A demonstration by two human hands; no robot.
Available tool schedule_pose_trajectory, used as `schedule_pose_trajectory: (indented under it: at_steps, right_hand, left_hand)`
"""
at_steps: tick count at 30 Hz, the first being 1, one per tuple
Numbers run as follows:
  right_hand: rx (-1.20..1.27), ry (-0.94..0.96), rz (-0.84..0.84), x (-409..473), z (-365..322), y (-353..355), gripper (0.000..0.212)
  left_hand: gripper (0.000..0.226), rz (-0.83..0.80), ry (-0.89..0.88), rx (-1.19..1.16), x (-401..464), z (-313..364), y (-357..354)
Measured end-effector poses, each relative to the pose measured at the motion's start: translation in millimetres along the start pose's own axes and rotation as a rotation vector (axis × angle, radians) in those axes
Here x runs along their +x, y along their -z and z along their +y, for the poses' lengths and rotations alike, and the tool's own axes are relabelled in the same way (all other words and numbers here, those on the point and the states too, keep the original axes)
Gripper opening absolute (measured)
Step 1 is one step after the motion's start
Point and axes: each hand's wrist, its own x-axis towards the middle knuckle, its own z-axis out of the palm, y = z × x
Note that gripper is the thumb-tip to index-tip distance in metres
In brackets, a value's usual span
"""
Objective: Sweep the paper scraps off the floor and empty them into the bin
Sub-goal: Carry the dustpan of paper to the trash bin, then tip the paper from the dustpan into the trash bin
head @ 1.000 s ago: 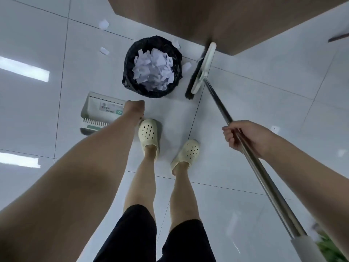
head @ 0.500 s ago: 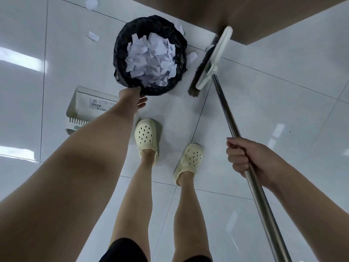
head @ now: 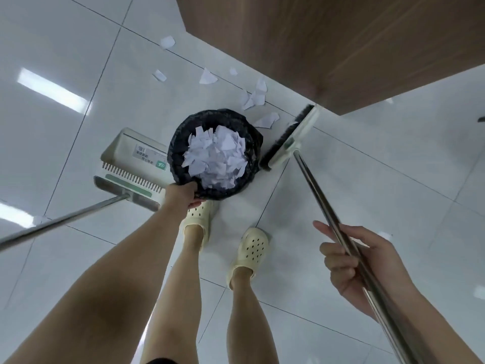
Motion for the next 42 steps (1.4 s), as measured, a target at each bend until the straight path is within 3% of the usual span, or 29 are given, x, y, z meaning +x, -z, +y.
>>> schedule_pose_trajectory:
  at_steps: [5, 9, 13, 17, 19, 22, 25, 30, 34, 38, 40, 42]
  right_hand:
    - [0.097, -0.127, -0.335, -23.4, 2.5, 34.1, 0.027]
    - [-0.061, -0.161, -0.269, -30.0, -13.4, 34.1, 0.021]
    - [-0.181, -0.003, -0.058, -33.3, -10.5, -16.7, 0.035]
    - [-0.263, 0.106, 0.082, -14.1, -2.3, -71.3, 0.012]
    - [-0.311, 0.120, 0.125, 3.5, 0.9, -91.9, 0.005]
    - [-0.498, 0.098, 0.173, 31.1, 6.2, -125.8, 0.007]
    - [-0.738, 0.071, 0.214, 55.0, 18.7, -161.0, 0.021]
    - [-0.919, 0.032, 0.156, 70.1, 38.8, -201.4, 0.028]
    - [-0.814, 0.038, 0.073, 50.6, 35.2, -207.1, 0.023]
    - [-0.534, 0.051, -0.025, 6.4, 32.6, -197.5, 0.010]
    - [-0.266, 0.028, -0.091, -17.7, 39.0, -182.1, 0.051]
    - [-0.109, -0.025, -0.131, -46.5, 54.0, -165.2, 0.069]
  left_hand:
    - [0.009, -0.027, 0.025, -0.019, -27.7, -101.2, 14.9]
    - [0.010, -0.030, 0.121, -0.061, -20.2, -162.0, 27.1]
    - [0.026, 0.001, 0.148, 0.058, 5.9, -203.0, 50.8]
    - [0.044, -0.067, 0.154, -0.066, -11.1, -194.7, 96.0]
    - [0.035, -0.060, 0.198, -0.277, -22.6, -185.9, 131.4]
    - [0.020, 0.065, 0.188, -0.412, -40.0, -174.5, 185.7]
    - [0.045, 0.147, 0.032, -0.339, -53.3, -159.7, 224.7]
    - [0.055, 0.149, -0.100, -0.308, -60.9, -113.4, 246.1]
    - [0.059, 0.185, -0.153, -0.438, -82.9, -93.3, 249.5]
    - [0.044, 0.393, -0.208, -0.741, -135.5, -107.6, 283.1]
    - [0.028, 0.540, -0.267, -1.034, -174.2, -116.3, 319.6]
    - [0.023, 0.582, -0.333, -1.217, -202.9, -131.3, 382.4]
